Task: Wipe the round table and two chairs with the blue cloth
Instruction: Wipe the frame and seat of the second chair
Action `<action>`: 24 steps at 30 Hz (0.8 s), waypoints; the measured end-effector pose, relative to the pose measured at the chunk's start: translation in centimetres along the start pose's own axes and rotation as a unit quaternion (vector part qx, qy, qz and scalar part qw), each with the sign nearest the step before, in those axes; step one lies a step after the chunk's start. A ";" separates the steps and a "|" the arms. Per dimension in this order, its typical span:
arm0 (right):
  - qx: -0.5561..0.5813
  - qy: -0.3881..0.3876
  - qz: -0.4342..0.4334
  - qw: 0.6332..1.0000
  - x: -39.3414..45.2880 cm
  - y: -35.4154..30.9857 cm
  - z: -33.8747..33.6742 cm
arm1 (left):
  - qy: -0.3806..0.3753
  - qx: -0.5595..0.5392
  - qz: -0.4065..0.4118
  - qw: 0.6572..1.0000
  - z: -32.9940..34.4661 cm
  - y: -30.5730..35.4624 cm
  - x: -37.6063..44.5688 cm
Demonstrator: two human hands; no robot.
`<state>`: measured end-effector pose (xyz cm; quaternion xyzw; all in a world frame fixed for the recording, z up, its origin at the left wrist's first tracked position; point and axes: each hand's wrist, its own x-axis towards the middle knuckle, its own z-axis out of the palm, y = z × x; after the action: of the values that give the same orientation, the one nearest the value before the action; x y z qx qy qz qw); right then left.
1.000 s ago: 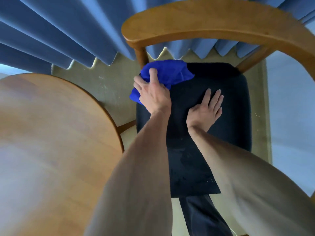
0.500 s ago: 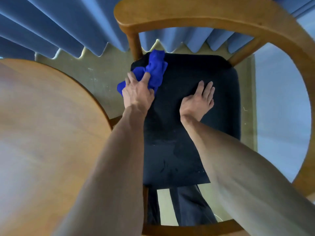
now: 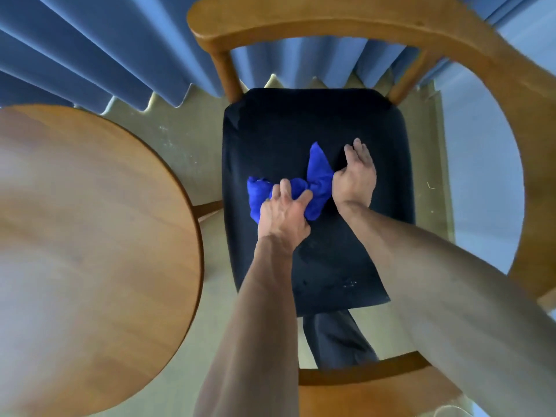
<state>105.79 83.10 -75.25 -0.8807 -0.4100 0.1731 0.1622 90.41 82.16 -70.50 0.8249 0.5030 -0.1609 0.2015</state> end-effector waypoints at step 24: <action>0.011 -0.006 0.251 0.968 -10.7 3.5 -1.5 | 0.103 -0.100 -0.159 0.977 1.2 -3.3 -6.1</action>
<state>102.35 72.45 -73.57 -0.9523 -0.1752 0.2186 0.1209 84.67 78.23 -69.23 0.7223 0.6592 -0.0535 0.2020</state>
